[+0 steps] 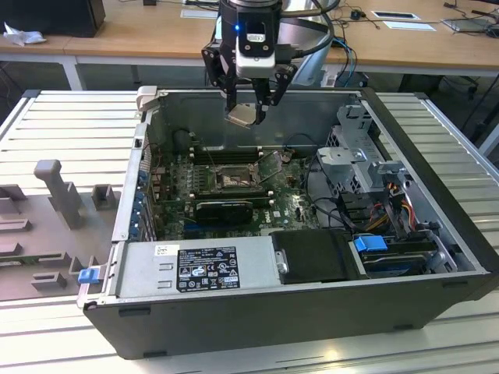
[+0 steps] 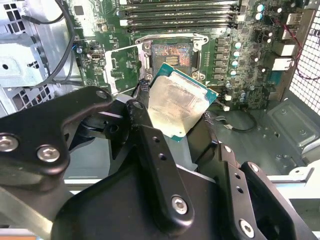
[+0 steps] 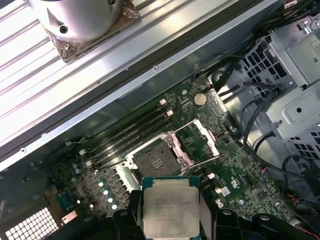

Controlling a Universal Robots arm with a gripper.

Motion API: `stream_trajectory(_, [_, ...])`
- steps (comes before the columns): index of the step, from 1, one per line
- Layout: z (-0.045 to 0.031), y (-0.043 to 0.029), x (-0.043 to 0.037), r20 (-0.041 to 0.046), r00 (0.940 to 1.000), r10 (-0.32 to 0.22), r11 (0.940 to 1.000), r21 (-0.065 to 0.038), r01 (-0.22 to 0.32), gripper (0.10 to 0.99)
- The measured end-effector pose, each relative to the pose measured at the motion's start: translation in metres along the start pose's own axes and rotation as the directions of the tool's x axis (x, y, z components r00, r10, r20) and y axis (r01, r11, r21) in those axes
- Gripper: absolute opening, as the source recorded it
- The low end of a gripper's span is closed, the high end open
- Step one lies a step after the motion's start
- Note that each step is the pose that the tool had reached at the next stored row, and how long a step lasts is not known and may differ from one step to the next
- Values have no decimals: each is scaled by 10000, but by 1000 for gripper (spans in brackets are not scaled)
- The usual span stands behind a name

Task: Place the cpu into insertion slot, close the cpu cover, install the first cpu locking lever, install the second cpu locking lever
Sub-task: 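Place the cpu into insertion slot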

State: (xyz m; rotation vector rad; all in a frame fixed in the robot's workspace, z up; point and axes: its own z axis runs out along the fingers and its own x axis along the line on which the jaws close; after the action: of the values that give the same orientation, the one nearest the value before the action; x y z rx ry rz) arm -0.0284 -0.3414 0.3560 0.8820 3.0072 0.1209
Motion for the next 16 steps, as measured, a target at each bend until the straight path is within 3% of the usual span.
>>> stream_trajectory(16, [6, 0, 0, 61, 9967, 814, 9967, -16, -814, 541])
